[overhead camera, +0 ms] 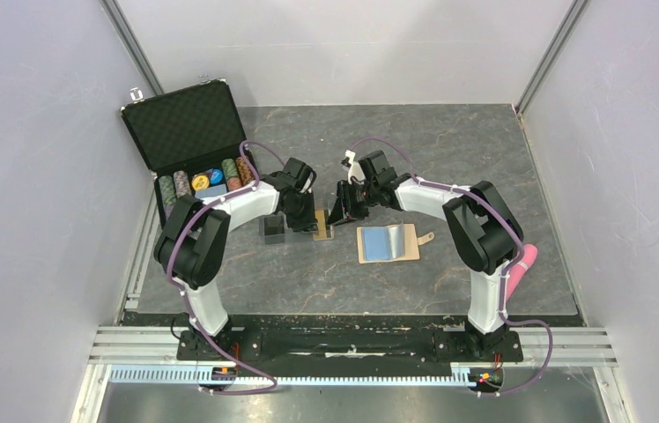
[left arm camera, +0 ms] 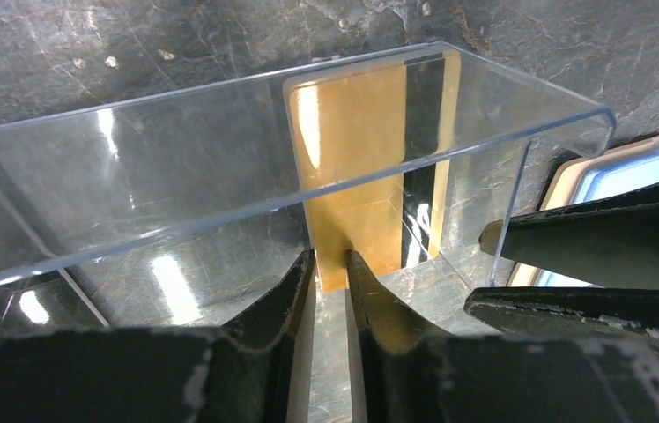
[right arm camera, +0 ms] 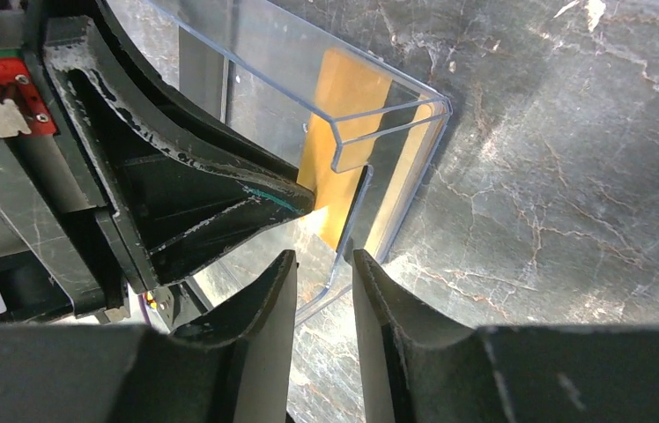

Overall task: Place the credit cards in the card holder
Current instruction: Pick up the credit card from the storage box.

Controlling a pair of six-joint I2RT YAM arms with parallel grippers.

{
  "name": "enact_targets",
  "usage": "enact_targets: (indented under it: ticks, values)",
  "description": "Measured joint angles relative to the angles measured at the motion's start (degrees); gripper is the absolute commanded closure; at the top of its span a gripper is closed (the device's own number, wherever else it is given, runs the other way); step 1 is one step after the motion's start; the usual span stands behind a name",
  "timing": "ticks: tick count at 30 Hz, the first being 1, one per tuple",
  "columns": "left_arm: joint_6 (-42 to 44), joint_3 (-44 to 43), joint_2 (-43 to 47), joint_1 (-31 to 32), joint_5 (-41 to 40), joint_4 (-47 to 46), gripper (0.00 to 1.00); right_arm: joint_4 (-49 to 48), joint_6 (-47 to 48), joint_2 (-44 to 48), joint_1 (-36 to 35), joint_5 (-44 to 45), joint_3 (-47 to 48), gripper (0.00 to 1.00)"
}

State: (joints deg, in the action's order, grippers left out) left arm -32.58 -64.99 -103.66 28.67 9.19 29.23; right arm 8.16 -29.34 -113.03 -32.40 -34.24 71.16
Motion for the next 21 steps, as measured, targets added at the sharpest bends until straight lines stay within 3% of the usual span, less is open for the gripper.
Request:
enact_targets:
  ticks: [3, 6, 7, 9, 11, 19, 21]
  values:
    - [0.0, 0.0, 0.0, 0.1, 0.3, -0.3, 0.87, 0.0, 0.0, 0.0, 0.0, 0.0, -0.1, 0.70]
    - [0.0, -0.2, 0.2, 0.1, 0.0, 0.3, 0.88, 0.0, 0.0, 0.0, 0.0, 0.0, -0.2, 0.71]
    - [0.1, -0.6, 0.2, 0.1, -0.2, 0.8, 0.86, -0.1, 0.0, 0.0, 0.0, 0.0, -0.3, 0.70]
    - [0.5, -1.4, 0.2, 0.4, -0.9, 2.0, 0.67, -0.3, 0.0, 0.1, 0.0, 0.0, -0.4, 0.70]
    - [2.0, -2.7, 0.2, 1.1, -1.8, 3.0, 0.59, -0.4, 0.0, 0.1, 0.0, -0.1, -0.4, 0.71]
    - [3.9, -7.0, -1.6, 3.5, -4.3, 5.1, 0.62, -0.4, 0.0, 0.1, 0.0, -0.6, -0.5, 0.71]
    - [4.1, -7.0, -2.5, 3.6, -4.7, 5.6, 0.59, -0.4, 0.0, 0.1, 0.0, -0.6, -0.5, 0.71]
